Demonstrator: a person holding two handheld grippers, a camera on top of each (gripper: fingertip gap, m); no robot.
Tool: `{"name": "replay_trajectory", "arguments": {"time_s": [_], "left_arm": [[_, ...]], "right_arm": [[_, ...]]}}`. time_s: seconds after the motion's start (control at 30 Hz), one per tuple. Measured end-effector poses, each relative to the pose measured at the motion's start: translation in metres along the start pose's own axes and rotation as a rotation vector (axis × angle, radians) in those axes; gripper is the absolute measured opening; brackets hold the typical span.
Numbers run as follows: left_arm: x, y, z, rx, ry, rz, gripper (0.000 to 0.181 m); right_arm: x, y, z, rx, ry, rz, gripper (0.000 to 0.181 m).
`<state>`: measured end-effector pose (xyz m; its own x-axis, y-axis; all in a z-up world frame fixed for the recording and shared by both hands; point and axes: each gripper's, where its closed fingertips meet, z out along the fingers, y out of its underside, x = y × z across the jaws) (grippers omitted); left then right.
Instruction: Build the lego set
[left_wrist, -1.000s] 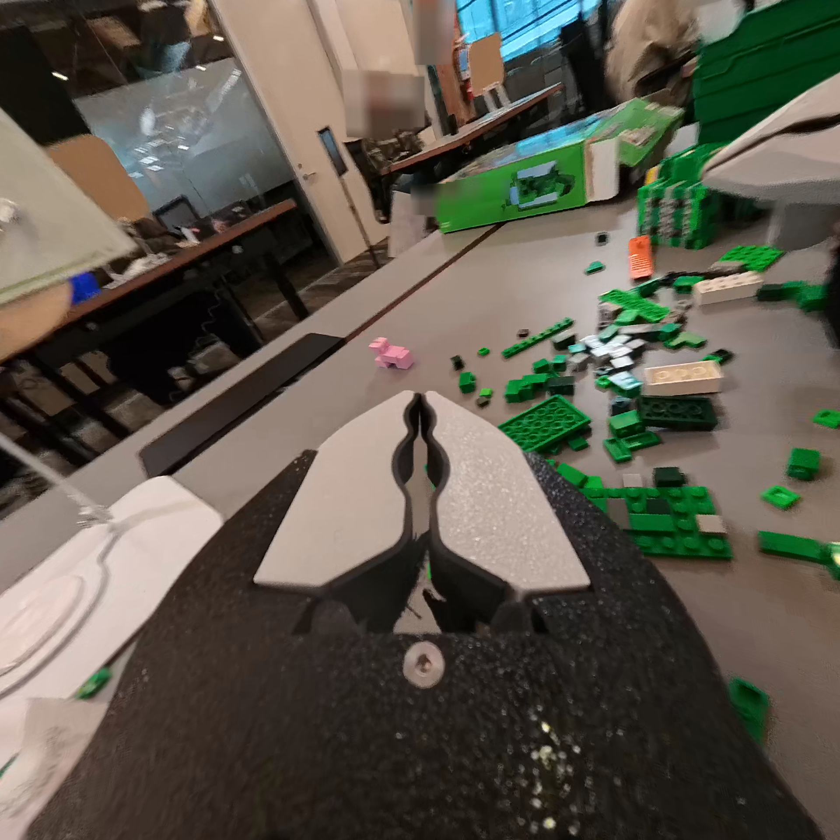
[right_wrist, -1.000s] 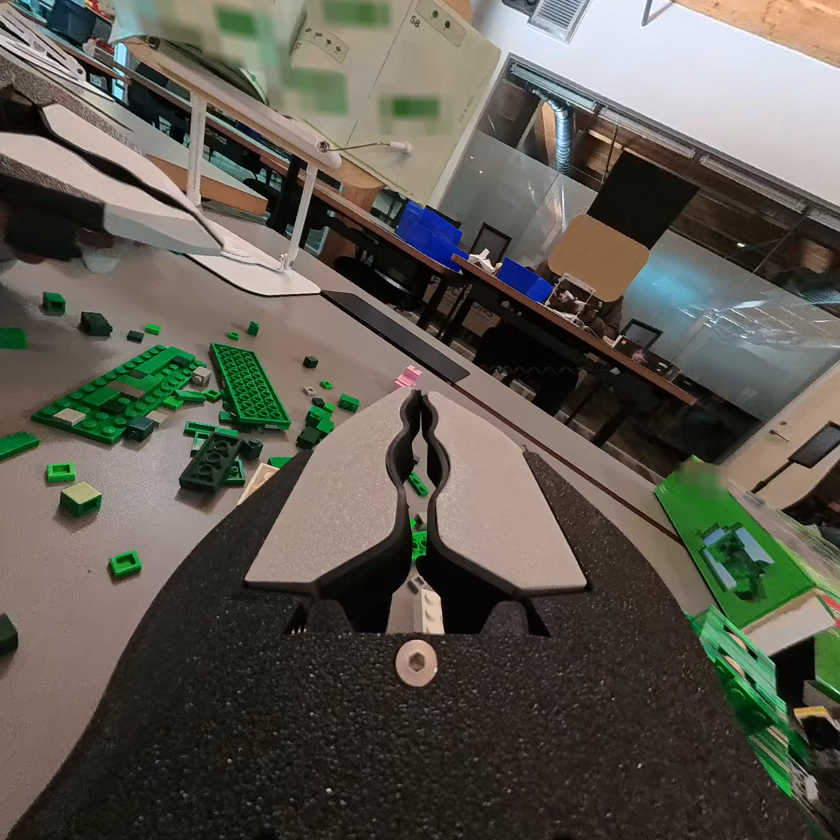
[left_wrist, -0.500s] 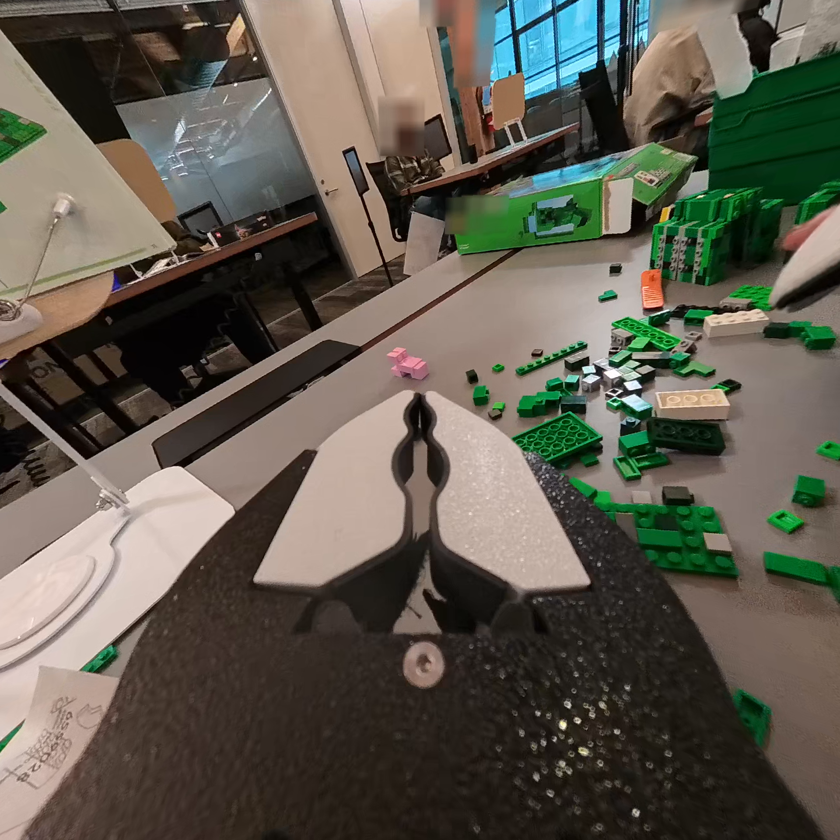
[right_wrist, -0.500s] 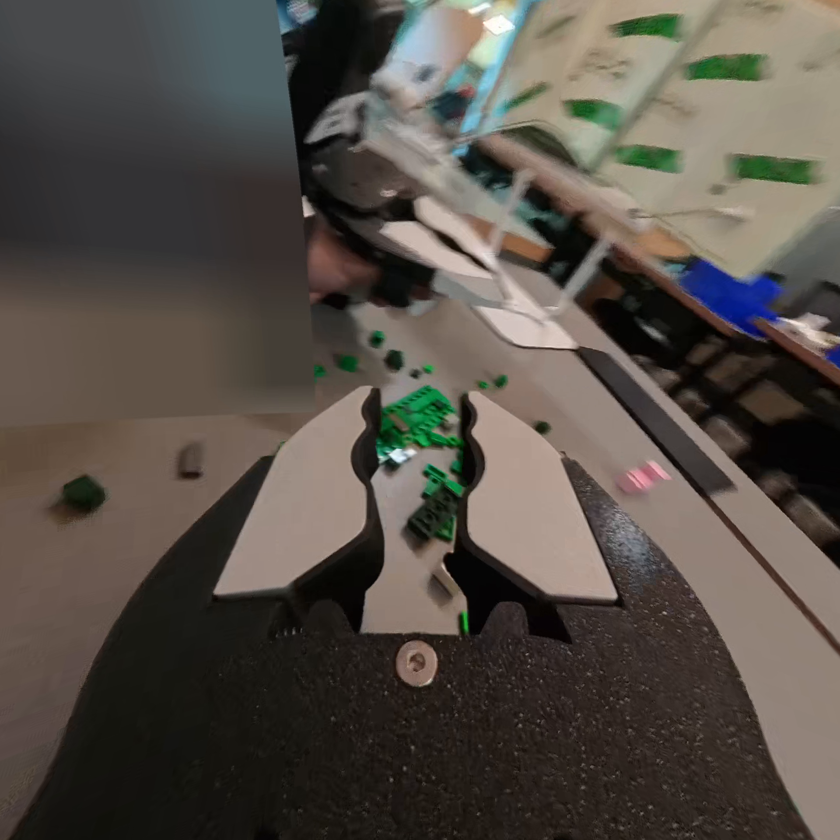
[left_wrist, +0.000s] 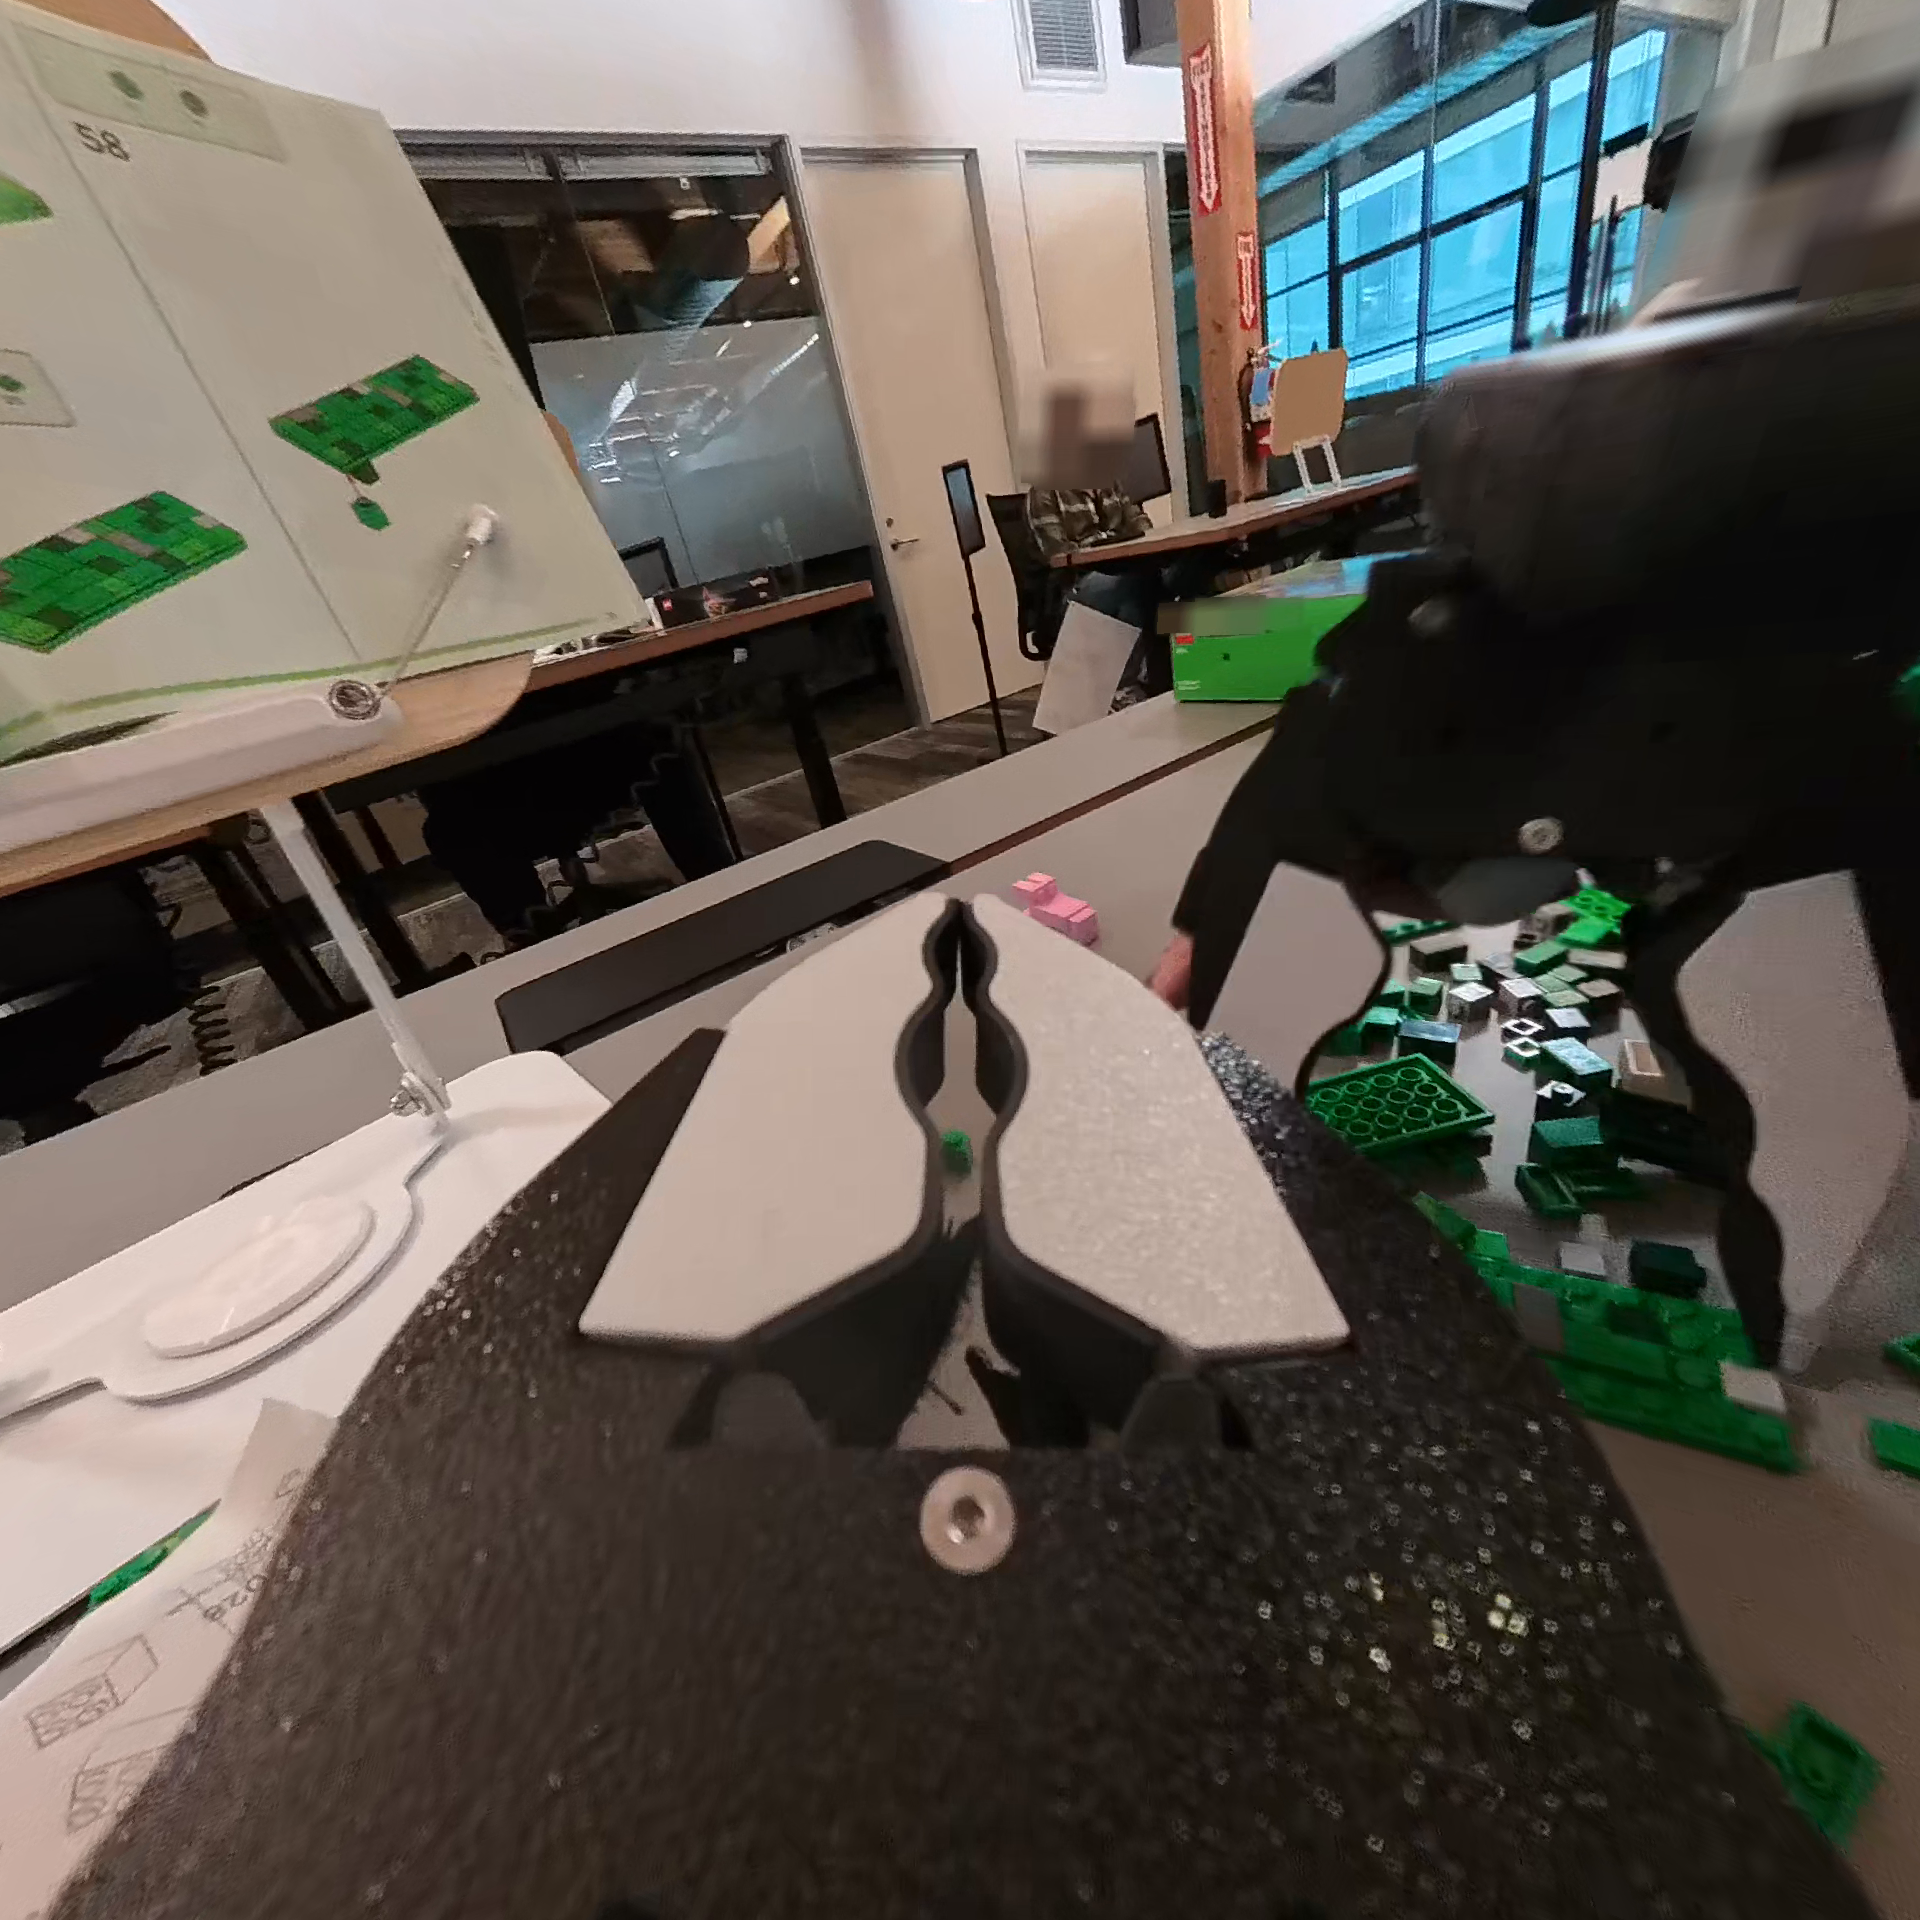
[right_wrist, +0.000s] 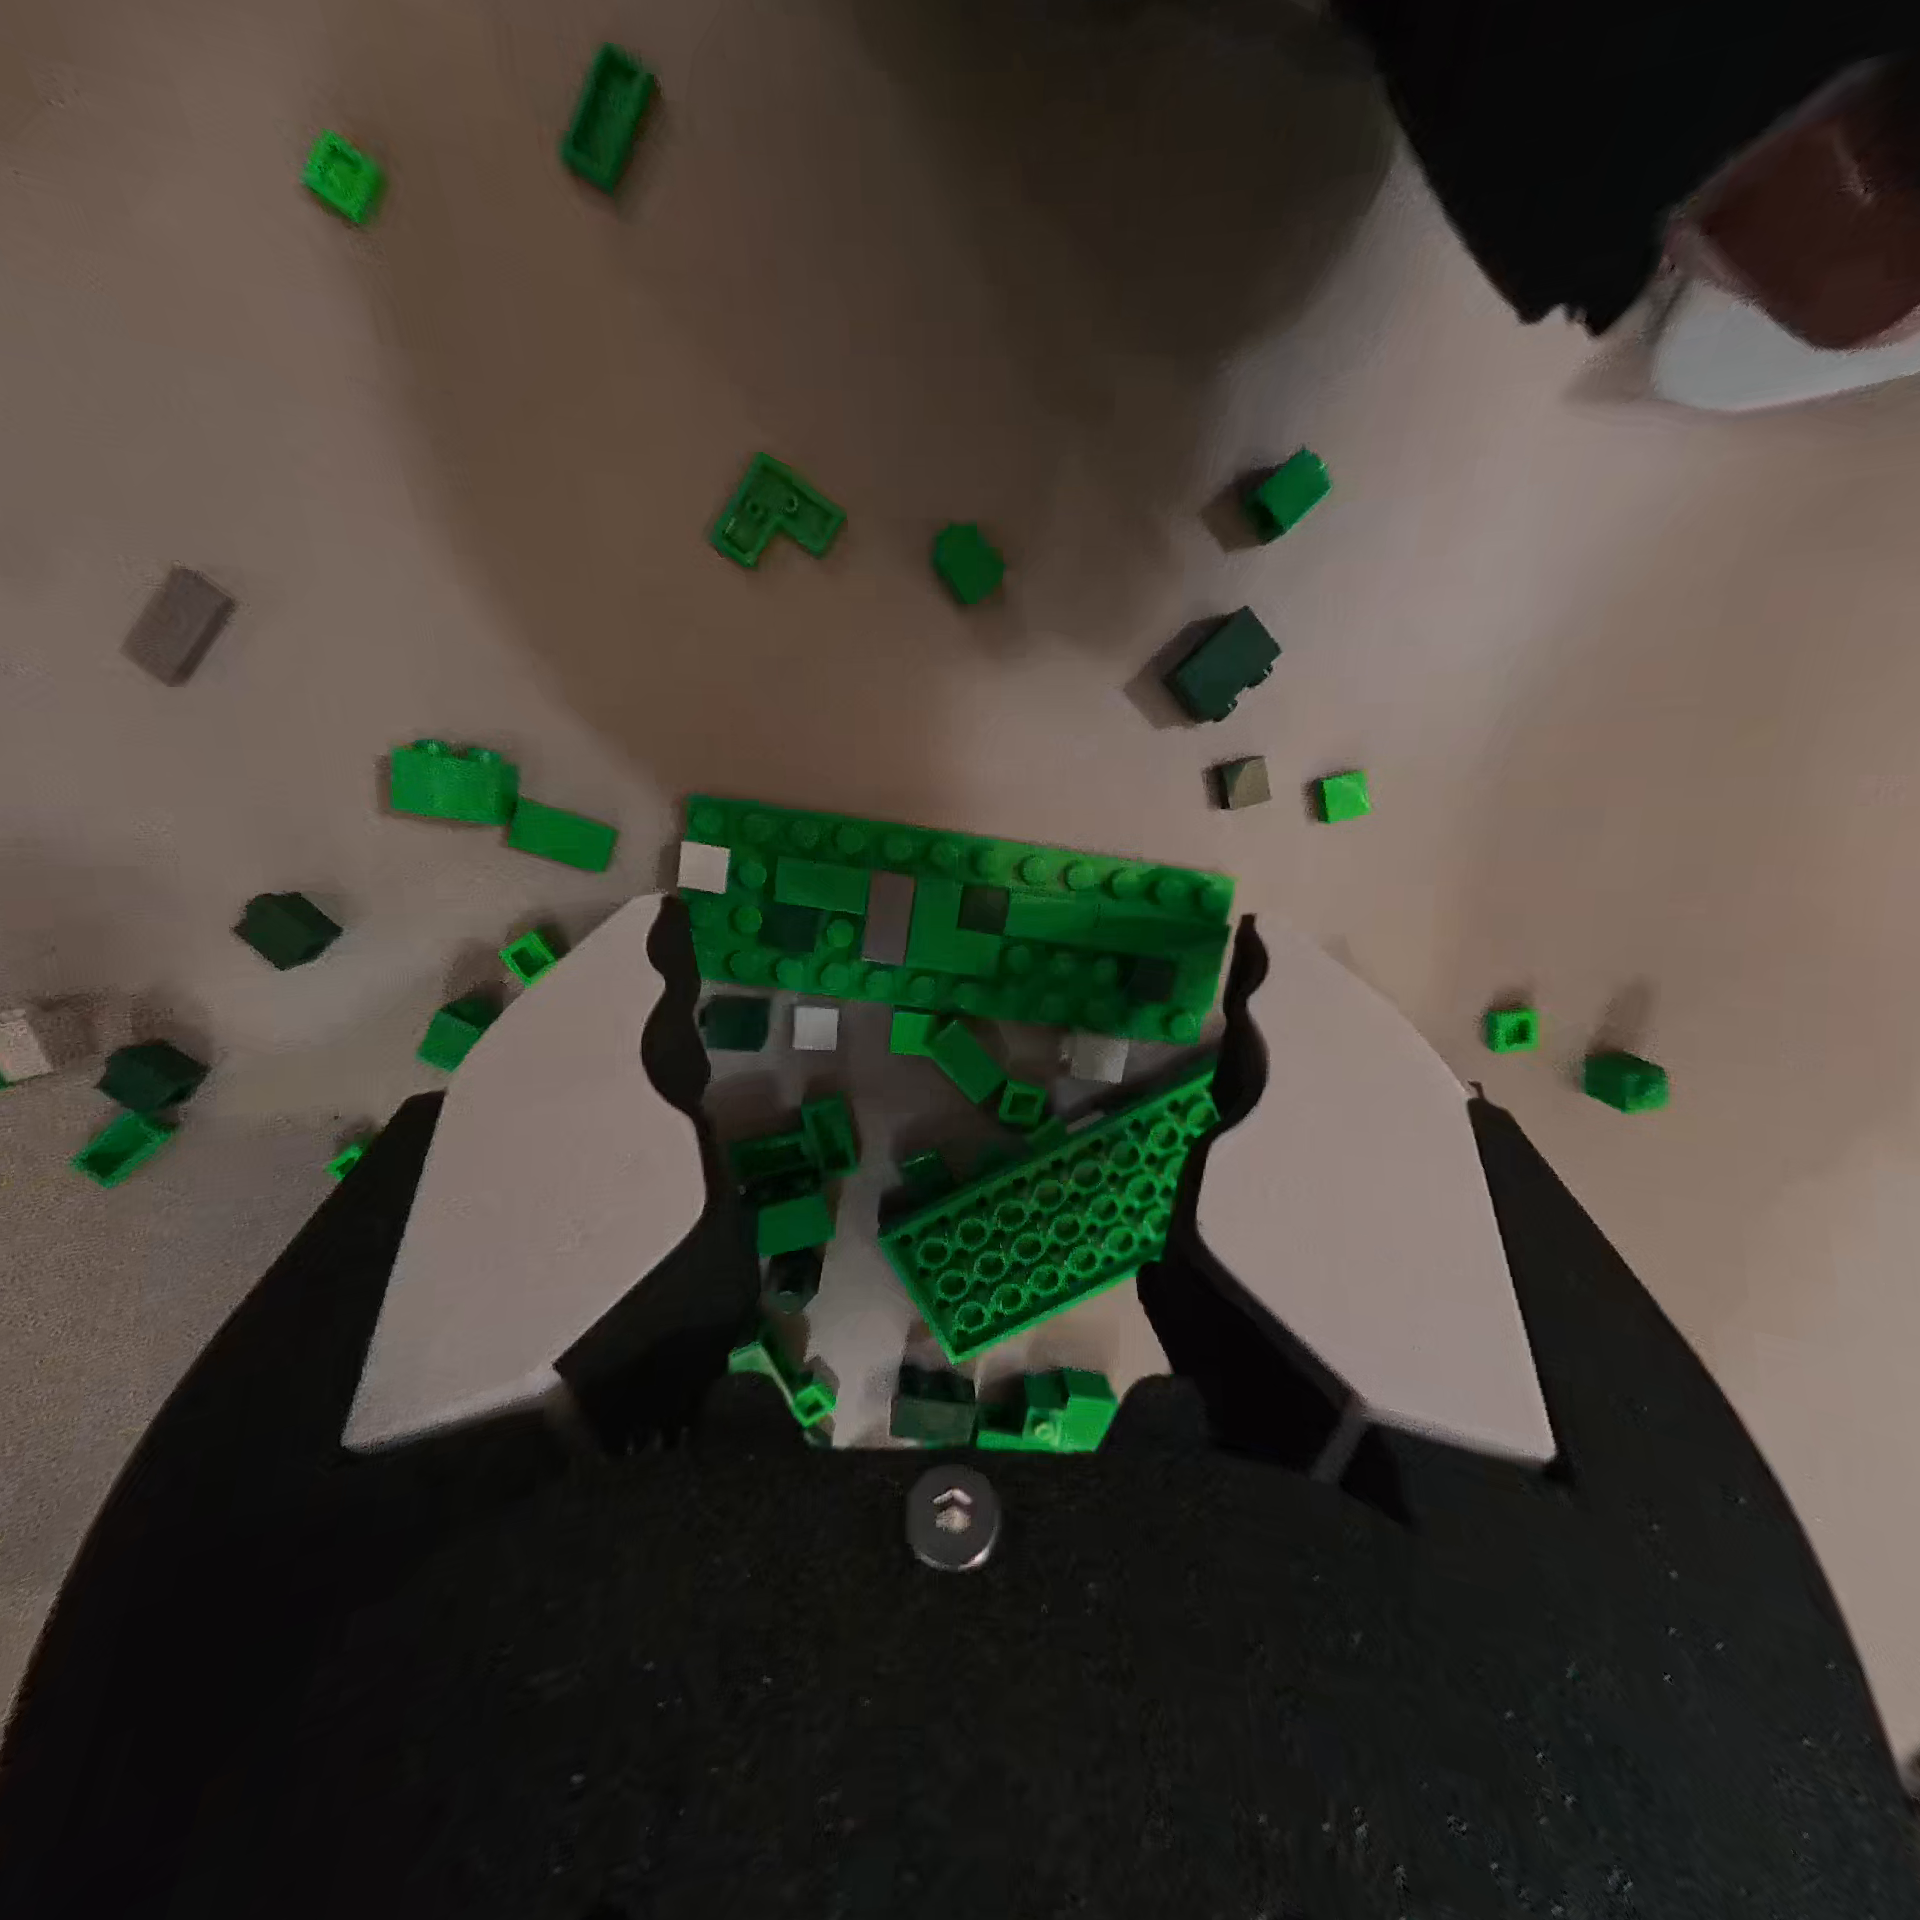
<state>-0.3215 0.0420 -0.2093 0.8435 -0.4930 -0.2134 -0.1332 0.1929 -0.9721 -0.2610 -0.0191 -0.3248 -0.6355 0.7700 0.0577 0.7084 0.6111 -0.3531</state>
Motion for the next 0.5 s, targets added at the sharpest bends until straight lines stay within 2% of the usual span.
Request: {"name": "replay_trajectory", "arguments": {"time_s": [0.1, 0.17, 0.3, 0.4, 0.5], "left_arm": [[-0.002, 0.001, 0.0, 0.0, -0.005, -0.002, 0.0], [-0.002, 0.004, 0.002, -0.017, 0.0, -0.01, 0.0], [-0.002, 0.005, 0.002, -0.023, 0.007, -0.031, 0.0], [-0.001, 0.006, 0.003, -0.025, 0.011, -0.034, 0.0], [0.001, 0.008, 0.004, -0.037, 0.021, -0.035, 0.0]], "right_arm": [[0.001, 0.001, 0.003, -0.018, -0.068, 0.027, 0.096], [0.006, 0.006, 0.001, -0.055, -0.06, 0.04, 0.097], [0.008, 0.011, 0.001, -0.061, -0.072, 0.129, 0.109], [0.007, 0.014, 0.003, -0.077, -0.058, 0.102, 0.115], [0.006, 0.015, 0.004, -0.117, -0.04, 0.081, 0.112]]}}
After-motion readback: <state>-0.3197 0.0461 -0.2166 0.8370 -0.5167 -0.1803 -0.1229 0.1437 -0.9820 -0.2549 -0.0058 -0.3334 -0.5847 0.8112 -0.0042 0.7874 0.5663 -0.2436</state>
